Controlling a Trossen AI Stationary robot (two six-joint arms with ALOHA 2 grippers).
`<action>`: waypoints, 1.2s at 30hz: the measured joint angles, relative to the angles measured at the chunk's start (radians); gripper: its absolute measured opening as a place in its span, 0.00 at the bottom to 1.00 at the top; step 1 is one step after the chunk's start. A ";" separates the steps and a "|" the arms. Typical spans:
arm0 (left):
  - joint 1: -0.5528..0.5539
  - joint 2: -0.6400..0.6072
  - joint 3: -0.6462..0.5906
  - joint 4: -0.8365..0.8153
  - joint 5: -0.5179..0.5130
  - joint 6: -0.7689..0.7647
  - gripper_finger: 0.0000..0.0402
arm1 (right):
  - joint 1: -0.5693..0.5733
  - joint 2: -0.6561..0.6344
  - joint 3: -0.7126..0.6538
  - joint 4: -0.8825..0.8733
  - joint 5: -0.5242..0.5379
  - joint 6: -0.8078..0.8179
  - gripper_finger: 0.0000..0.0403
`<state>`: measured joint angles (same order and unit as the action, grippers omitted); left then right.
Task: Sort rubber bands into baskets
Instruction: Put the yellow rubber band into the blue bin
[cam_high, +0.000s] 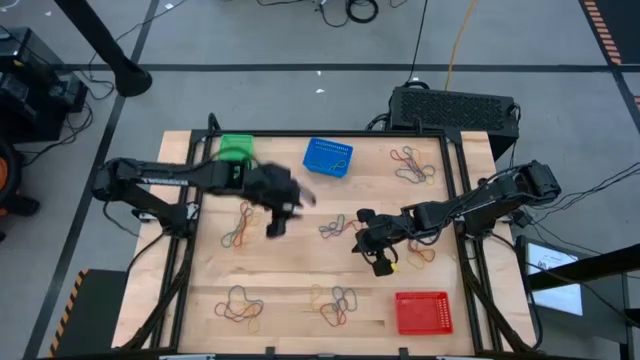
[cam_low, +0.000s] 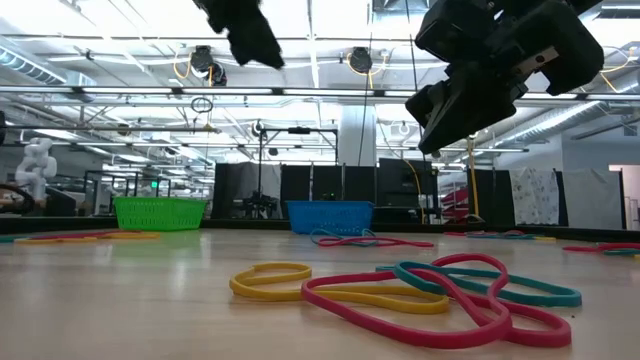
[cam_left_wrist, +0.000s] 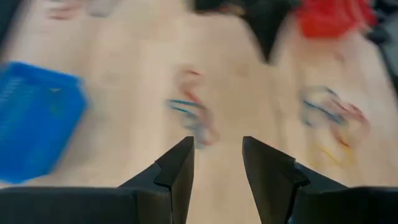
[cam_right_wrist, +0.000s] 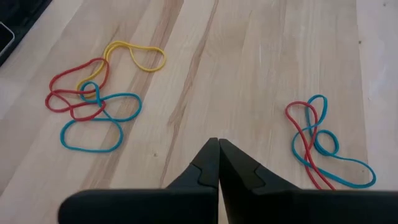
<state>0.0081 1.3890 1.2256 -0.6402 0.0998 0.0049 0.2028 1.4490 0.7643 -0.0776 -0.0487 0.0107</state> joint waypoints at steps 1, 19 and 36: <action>-0.040 0.004 -0.009 0.013 -0.006 0.000 0.36 | 0.000 0.000 0.000 0.000 0.000 0.007 0.00; -0.430 0.262 -0.131 0.370 -0.106 -0.025 0.36 | 0.031 0.000 0.000 0.013 -0.005 0.104 0.00; -0.478 0.563 -0.019 0.505 0.085 0.186 0.36 | 0.188 0.000 0.000 0.175 0.001 0.190 0.00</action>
<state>-0.4700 1.9516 1.2067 -0.1347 0.1848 0.1910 0.3909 1.4494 0.7643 0.0973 -0.0474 0.2007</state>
